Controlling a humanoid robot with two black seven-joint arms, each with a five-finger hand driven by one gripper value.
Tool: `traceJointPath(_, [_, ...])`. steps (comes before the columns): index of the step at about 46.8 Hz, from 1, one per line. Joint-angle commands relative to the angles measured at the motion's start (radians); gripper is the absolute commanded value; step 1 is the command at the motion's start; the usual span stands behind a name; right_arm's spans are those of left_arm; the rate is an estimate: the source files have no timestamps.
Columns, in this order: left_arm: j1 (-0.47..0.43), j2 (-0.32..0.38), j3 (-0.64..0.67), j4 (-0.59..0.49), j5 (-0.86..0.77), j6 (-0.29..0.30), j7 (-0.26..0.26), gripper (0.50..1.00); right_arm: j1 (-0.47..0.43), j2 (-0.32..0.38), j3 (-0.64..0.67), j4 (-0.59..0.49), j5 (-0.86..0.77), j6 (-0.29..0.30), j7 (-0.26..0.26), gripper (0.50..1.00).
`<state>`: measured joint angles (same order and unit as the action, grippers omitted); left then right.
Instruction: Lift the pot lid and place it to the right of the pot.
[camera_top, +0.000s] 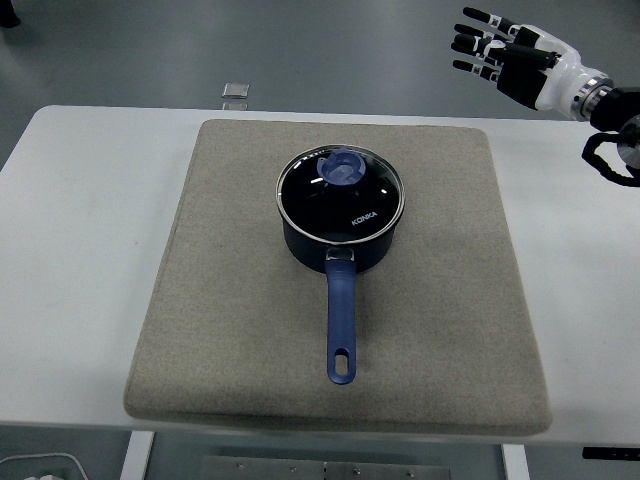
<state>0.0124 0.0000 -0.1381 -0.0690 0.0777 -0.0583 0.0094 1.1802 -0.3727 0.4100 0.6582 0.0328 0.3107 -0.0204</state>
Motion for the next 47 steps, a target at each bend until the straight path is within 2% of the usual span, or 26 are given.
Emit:
traceJointPath(1, [0.000,0.000,0.000,0.000,0.001,0.000,0.000,1.000,0.013,0.000,0.000,0.000,-0.024,0.001,-0.001,0.921])
traceJointPath(8, [0.000,0.000,0.000,0.000,0.001,0.000,0.000,1.000,0.042,0.000,-0.005,0.001,-0.085,0.004,-0.001,0.921])
traceJointPath(19, [0.000,0.000,0.000,0.000,0.001,0.000,0.001,1.000,0.101,0.049,-0.059,0.004,-0.174,0.019,0.000,0.921])
traceJointPath(35, [0.000,0.000,0.000,0.000,0.001,0.000,0.000,1.000,0.199,0.043,-0.145,0.119,-0.272,0.025,0.000,0.921])
traceJointPath(47, [0.000,0.000,0.000,0.000,0.001,0.000,0.000,1.000,0.249,0.046,-0.200,0.204,-0.432,0.025,-0.001,0.921])
